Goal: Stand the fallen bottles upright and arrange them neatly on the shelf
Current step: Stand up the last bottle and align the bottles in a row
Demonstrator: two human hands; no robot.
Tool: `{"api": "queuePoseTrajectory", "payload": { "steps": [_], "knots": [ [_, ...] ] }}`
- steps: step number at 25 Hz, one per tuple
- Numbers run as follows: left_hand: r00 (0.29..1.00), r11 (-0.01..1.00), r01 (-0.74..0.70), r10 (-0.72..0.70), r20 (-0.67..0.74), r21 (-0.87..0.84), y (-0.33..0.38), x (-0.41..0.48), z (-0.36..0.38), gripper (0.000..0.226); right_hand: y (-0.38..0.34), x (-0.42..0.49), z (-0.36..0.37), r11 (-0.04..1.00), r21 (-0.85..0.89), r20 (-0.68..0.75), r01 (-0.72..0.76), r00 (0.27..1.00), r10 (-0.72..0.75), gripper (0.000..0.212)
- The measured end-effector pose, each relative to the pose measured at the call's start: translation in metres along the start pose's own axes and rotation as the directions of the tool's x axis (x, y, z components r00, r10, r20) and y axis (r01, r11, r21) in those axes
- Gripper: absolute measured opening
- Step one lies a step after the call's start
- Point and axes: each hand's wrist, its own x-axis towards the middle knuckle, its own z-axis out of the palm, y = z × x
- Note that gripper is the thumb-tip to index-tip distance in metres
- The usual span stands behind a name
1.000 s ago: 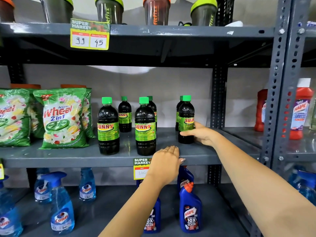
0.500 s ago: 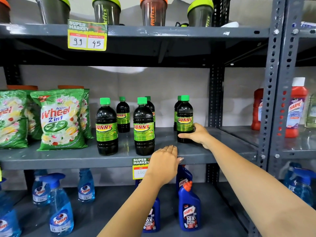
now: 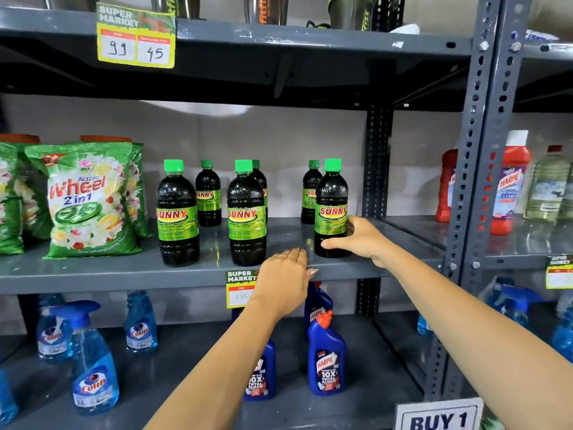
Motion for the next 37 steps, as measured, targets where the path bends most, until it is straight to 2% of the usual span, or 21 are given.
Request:
{"api": "queuePoseTrajectory", "payload": {
  "steps": [2,7,10,11,12,13,14,15,16,17,19,20,21,22,23,25,29,34,37],
  "knots": [
    [1.000,1.000,-0.003,0.003,-0.001,0.007,0.000,0.000,0.000,0.051,0.000,-0.007,-0.004,1.000,0.016,0.019,0.012,1.000,-0.012,0.047],
    [1.000,0.999,0.004,-0.005,0.027,0.035,0.000,0.000,0.002,0.052,0.004,-0.017,-0.006,0.999,0.014,0.019,0.035,0.999,-0.036,0.054],
    [1.000,1.000,-0.018,0.018,0.000,-0.018,-0.002,0.001,-0.005,0.052,0.002,-0.018,-0.005,1.000,0.006,0.020,0.030,0.999,-0.030,0.057],
    [0.995,0.997,-0.047,0.041,-0.087,-0.065,-0.003,-0.001,-0.012,0.051,0.003,-0.018,-0.005,1.000,0.004,0.017,0.025,1.000,-0.025,0.064],
    [0.970,0.989,-0.078,0.046,-0.237,-0.127,-0.004,-0.004,-0.021,0.047,0.004,-0.019,-0.004,1.000,0.001,0.001,0.023,1.000,-0.023,0.075],
    [0.910,0.975,-0.097,0.005,-0.414,-0.200,-0.007,-0.009,-0.029,0.042,0.005,-0.019,-0.003,1.000,0.003,-0.032,0.021,0.999,-0.021,0.086],
    [0.819,0.959,-0.084,-0.090,-0.567,-0.272,-0.012,-0.014,-0.036,0.038,0.007,-0.020,-0.001,1.000,0.004,-0.070,0.023,0.997,-0.023,0.094],
    [0.737,0.939,-0.020,-0.219,-0.640,-0.345,-0.020,-0.019,-0.041,0.042,0.008,-0.021,0.001,0.999,0.004,-0.108,0.033,0.994,-0.033,0.098],
    [0.684,0.900,0.088,-0.366,-0.631,-0.426,-0.030,-0.024,-0.044,0.054,0.008,-0.023,0.003,0.999,-0.002,-0.136,0.043,0.990,-0.043,0.098],
    [0.663,0.831,0.207,-0.508,-0.550,-0.517,-0.042,-0.027,-0.044,0.069,0.009,-0.024,0.006,0.998,-0.008,-0.153,0.055,0.987,-0.056,0.097],
    [0.689,0.623,0.387,-0.685,-0.235,-0.680,-0.065,-0.028,-0.037,0.093,0.009,-0.026,0.009,0.997,-0.012,-0.176,0.078,0.981,-0.079,0.091],
    [0.712,0.534,0.446,-0.698,-0.076,-0.719,-0.074,-0.026,-0.035,0.094,0.008,-0.027,0.010,0.997,-0.009,-0.184,0.081,0.980,-0.081,0.089],
    [0.744,0.489,0.478,-0.667,0.040,-0.730,-0.079,-0.023,-0.035,0.084,0.007,-0.028,0.010,0.997,-0.005,-0.188,0.080,0.979,-0.080,0.089],
    [0.775,0.496,0.480,-0.627,0.085,-0.724,-0.081,-0.020,-0.035,0.069,0.006,-0.028,0.010,0.997,-0.002,-0.189,0.077,0.979,-0.076,0.088],
    [0.795,0.523,0.466,-0.602,0.078,-0.714,-0.082,-0.018,-0.035,0.055,0.005,-0.029,0.010,0.997,0.001,-0.190,0.071,0.979,-0.070,0.088],
    [0.805,0.546,0.444,-0.592,0.048,-0.711,-0.079,-0.016,-0.038,0.044,0.004,-0.031,0.011,0.997,0.011,-0.206,0.076,0.976,-0.072,0.087],
    [0.804,0.532,0.427,-0.594,0.037,-0.731,-0.072,-0.014,-0.031,0.045,0.006,-0.037,0.014,0.994,-0.021,-0.247,0.105,0.963,-0.107,0.081],
    [0.789,0.553,0.436,-0.614,0.006,-0.710,-0.068,-0.015,-0.031,0.044,0.008,-0.034,0.011,0.994,-0.015,-0.214,0.112,0.970,-0.112,0.081],
    [0.781,0.549,0.440,-0.624,0.002,-0.711,-0.065,-0.017,-0.031,0.047,0.013,-0.030,0.011,0.995,-0.023,-0.222,0.101,0.969,-0.104,0.094]
  ]
}}
